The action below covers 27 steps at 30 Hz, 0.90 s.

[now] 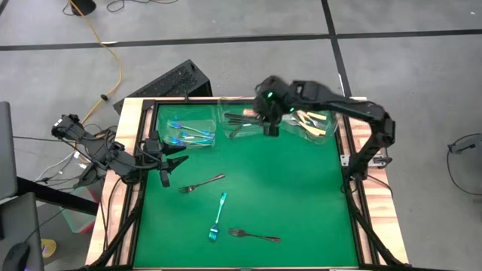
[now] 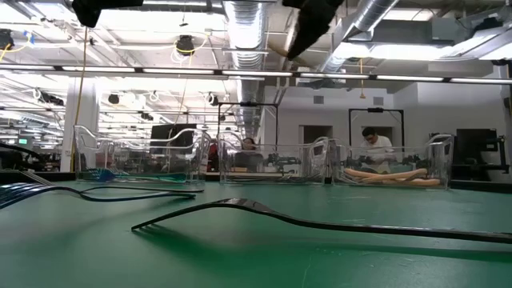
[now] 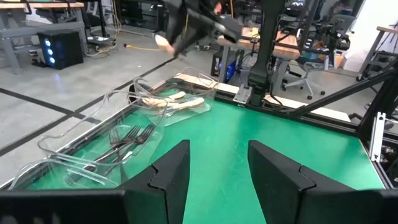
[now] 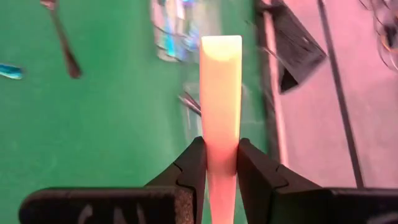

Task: Sort silverware by color (type)
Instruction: Put the yellow fork into the right transparent bin

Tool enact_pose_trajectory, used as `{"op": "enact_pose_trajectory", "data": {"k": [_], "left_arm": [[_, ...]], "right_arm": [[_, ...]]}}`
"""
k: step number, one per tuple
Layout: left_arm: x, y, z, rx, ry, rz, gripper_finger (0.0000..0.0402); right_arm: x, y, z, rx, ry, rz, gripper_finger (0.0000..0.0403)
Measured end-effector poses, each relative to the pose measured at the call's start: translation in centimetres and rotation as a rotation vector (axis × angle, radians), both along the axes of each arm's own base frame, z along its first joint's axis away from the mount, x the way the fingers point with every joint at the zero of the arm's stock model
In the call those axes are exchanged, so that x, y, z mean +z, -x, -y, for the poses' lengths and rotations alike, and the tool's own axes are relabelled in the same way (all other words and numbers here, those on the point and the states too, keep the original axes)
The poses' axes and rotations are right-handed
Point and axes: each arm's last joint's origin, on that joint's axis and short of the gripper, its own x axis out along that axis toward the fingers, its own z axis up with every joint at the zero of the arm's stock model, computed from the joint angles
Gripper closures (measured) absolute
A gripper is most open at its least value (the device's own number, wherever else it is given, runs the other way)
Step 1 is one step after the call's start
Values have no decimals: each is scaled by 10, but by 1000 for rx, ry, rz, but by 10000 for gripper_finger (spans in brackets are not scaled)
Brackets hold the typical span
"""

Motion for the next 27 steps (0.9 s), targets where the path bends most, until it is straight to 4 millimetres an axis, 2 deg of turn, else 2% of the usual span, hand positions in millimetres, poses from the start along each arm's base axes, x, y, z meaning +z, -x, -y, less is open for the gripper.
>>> {"op": "enact_pose_trajectory", "data": {"k": [4, 10, 18, 22, 27], "left_arm": [[0, 0, 0, 0, 0, 0, 256], [0, 0, 0, 0, 0, 0, 256], [0, 0, 0, 1, 5, 2, 256], [0, 0, 0, 1, 5, 2, 256], [0, 0, 0, 1, 2, -3, 256]], "right_arm": [[9, 25, 21, -83, 0, -3, 306], [0, 60, 54, -234, -29, -46, 306], [-51, 86, 88, -381, -101, -161, 306], [-80, 96, 97, -422, -134, -214, 306], [-101, 107, 105, -459, -156, -247, 306]]}}
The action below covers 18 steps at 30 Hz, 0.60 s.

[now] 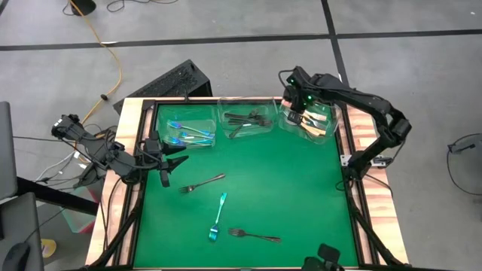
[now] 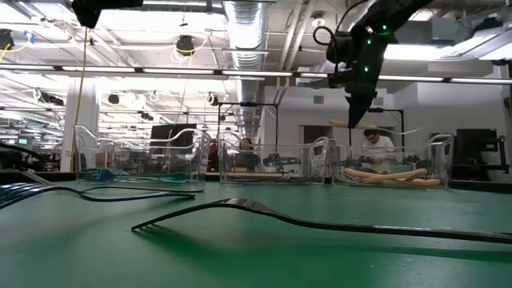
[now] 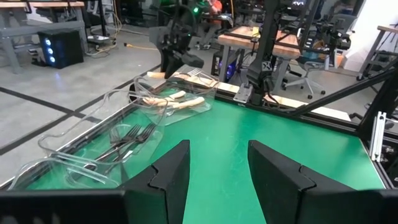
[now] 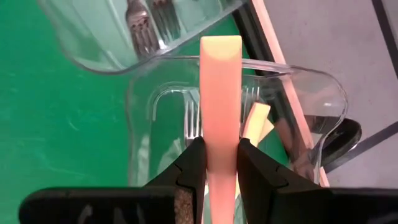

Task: Sort silverware by color (type)
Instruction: Put the yellow fork into the right transparent bin

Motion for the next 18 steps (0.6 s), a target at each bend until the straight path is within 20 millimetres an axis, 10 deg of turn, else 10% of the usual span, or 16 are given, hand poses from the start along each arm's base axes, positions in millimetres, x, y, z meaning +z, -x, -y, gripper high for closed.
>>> {"op": "enact_pose_trajectory", "data": {"k": [18], "left_arm": [[-5, 2, -1, 18, 46, -26, 256]], "right_arm": [[-50, 28, 19, -115, -33, 17, 306]]}}
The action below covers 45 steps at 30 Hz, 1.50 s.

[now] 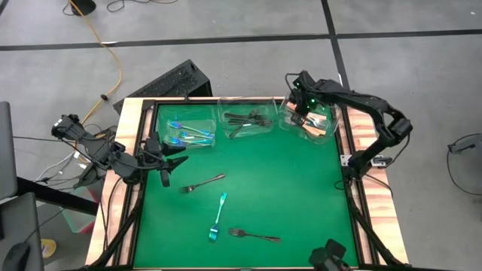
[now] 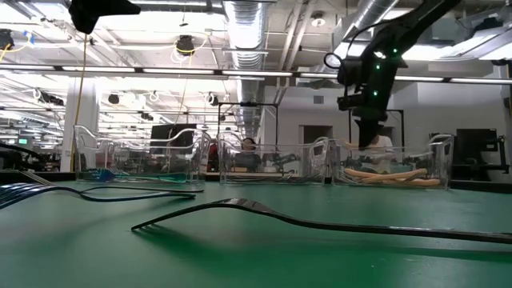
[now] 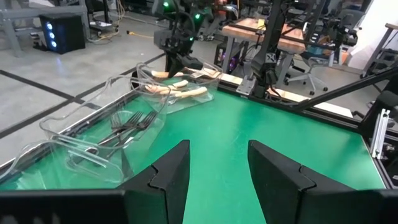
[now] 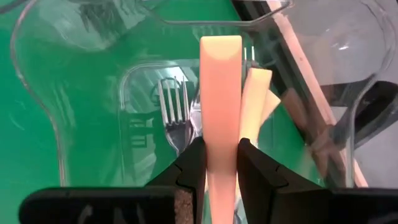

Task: Sort silverware by color (type)
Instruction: Put the yellow fork into the right transparent bin, then put the brown fork into the middle transparent bin

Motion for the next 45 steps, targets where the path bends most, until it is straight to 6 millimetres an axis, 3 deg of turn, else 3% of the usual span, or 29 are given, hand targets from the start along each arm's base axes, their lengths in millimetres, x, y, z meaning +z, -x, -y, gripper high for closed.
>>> {"op": "enact_pose_trajectory", "data": {"k": [15, 22, 34, 38, 45], "left_arm": [[0, 0, -1, 33, -6, 8, 256], [0, 0, -1, 44, -10, 10, 256], [1, 1, -2, 57, -7, 15, 256], [1, 1, -2, 57, -7, 15, 256], [0, 1, -2, 54, -18, 10, 256]], "right_arm": [[-31, 10, 3, -33, 27, 60, 304], [-32, 11, 4, -60, 22, 67, 301], [-31, 9, 3, -52, 26, 71, 211], [-20, 2, 5, -47, 53, 98, 201], [24, -17, 7, -11, 105, 153, 200]]}}
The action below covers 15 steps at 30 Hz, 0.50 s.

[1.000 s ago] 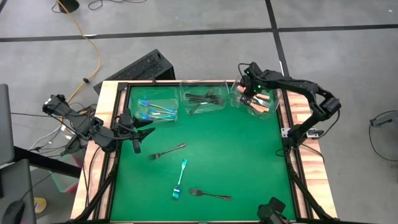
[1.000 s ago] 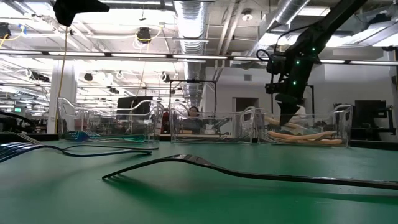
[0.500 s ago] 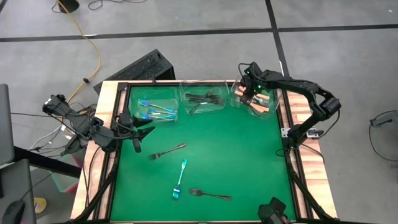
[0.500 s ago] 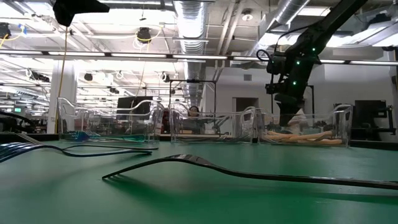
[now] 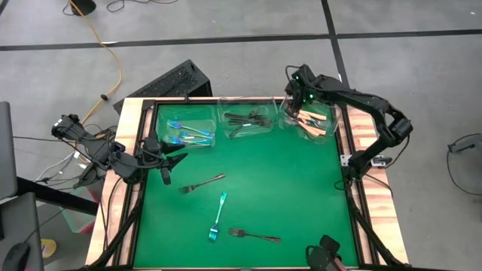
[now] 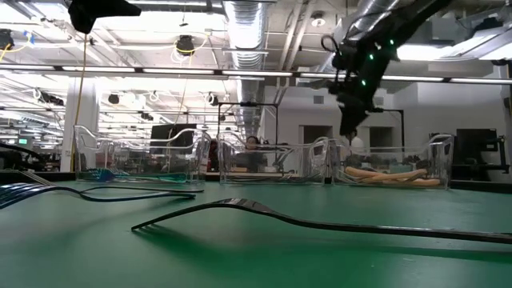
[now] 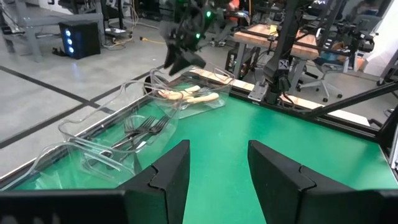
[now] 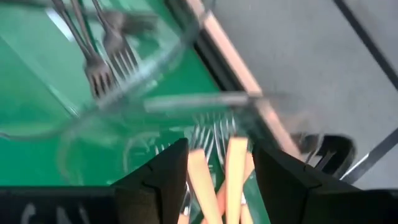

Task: Sort silverware by color (type)
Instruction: Put the brown fork into the middle transparent bin

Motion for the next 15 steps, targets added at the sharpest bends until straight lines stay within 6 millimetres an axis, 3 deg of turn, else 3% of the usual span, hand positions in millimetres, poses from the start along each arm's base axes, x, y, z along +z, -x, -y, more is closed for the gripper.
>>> {"op": "enact_pose_trajectory", "data": {"k": [7, 15], "left_arm": [[0, 0, 0, -8, 2, -2, 256], [-5, -5, 3, -16, -24, -48, 256]], "right_arm": [[51, -28, -17, 74, 4, 105, 200], [75, -70, -74, 331, -120, 241, 200]]}}
